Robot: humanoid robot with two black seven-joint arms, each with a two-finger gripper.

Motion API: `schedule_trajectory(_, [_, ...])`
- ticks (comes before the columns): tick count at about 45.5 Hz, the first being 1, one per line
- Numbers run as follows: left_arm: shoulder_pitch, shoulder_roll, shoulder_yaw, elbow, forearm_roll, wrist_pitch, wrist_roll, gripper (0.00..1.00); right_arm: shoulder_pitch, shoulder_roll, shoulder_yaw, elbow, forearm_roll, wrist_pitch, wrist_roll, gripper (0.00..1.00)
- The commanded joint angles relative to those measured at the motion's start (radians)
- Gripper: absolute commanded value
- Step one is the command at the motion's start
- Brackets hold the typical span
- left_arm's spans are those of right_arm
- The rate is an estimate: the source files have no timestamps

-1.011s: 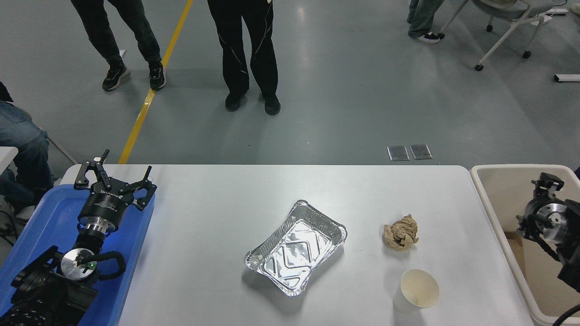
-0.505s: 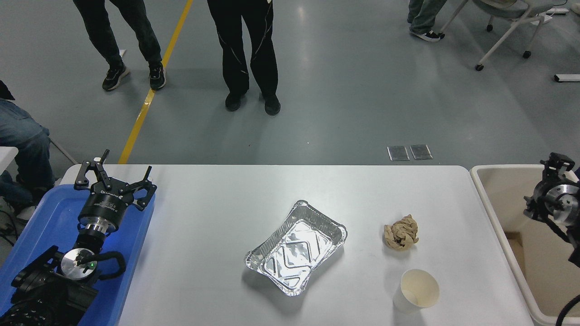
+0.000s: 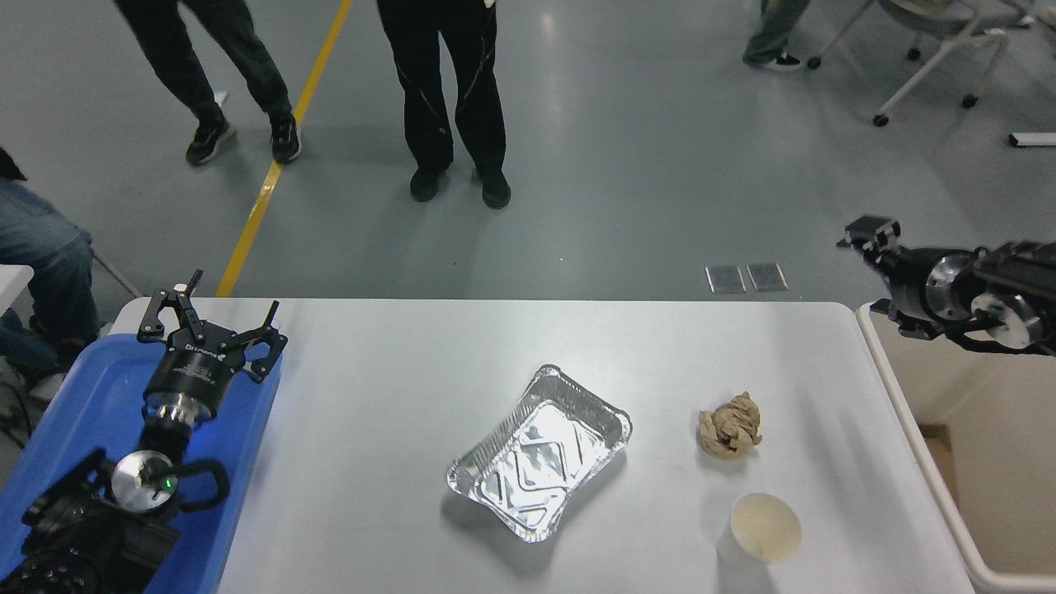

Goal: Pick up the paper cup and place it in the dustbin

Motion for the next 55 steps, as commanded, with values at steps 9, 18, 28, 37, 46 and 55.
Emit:
schedule_trajectory(9, [0.001, 0.000, -0.001, 0.000, -0.001, 0.000, -0.001, 0.99, 0.626, 0.075, -0.273, 0.460, -0.022, 0.548, 0.003, 1.00])
schedule_trajectory(18, [0.001, 0.000, -0.001, 0.001, -0.001, 0.000, -0.004, 0.99, 0.819, 0.151, -0.243, 0.552, -0.004, 0.573, -0.009, 1.00])
schedule_trajectory(28, [0.001, 0.000, -0.001, 0.001, -0.001, 0.000, -0.004, 0.99, 0.965, 0.187, -0.241, 0.600, 0.001, 0.573, -0.069, 1.00])
schedule_trajectory(37, [0.001, 0.000, -0.001, 0.001, -0.001, 0.000, -0.004, 0.99, 0.973, 0.194, -0.243, 0.600, 0.001, 0.573, -0.153, 1.00])
schedule_trajectory(46, [0.001, 0.000, -0.001, 0.001, -0.001, 0.000, -0.004, 0.99, 0.965, 0.198, -0.243, 0.600, -0.001, 0.573, -0.162, 1.00])
schedule_trajectory(55, [0.001, 0.000, -0.001, 0.001, -0.001, 0.000, -0.004, 0.99, 0.924, 0.209, -0.261, 0.598, -0.016, 0.573, -0.168, 1.00])
